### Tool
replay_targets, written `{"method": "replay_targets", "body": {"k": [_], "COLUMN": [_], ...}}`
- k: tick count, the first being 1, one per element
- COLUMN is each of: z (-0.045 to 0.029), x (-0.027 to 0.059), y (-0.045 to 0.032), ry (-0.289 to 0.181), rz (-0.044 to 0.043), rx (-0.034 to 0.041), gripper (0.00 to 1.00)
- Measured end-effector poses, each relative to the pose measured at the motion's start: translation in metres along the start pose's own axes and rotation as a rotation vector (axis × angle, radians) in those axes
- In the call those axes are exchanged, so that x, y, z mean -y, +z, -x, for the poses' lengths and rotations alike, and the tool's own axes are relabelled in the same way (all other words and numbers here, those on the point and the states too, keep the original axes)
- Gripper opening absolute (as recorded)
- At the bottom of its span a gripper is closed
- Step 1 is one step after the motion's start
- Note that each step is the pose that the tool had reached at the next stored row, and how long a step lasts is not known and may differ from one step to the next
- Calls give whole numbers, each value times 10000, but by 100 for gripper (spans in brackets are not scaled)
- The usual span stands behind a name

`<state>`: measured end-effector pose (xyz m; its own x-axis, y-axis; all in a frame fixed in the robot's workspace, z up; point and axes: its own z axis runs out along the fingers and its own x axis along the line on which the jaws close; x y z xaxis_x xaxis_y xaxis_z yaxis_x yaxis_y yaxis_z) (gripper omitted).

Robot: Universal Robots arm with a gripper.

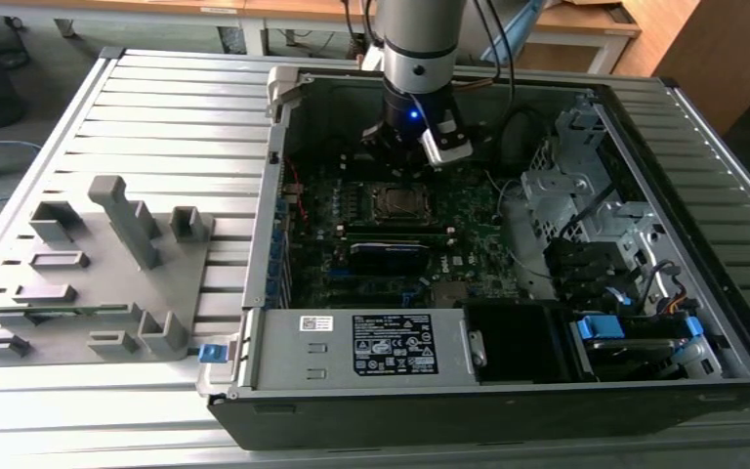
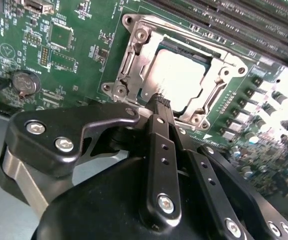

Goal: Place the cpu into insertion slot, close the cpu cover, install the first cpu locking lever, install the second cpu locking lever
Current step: 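Install the first cpu locking lever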

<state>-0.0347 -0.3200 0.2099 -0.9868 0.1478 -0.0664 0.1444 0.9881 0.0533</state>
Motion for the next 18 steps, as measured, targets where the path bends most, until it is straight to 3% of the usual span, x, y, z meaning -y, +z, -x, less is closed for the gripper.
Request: {"method": "replay_targets", "body": {"k": [5,16,18], "z": [2,24,25], "x": [13,217,220], "y": [2,-6,-6], "ry": [-355,-449,-448], "rz": [-110,-194,-195], "rx": [-47,-40,-39], "gripper": [10,10,10]}}
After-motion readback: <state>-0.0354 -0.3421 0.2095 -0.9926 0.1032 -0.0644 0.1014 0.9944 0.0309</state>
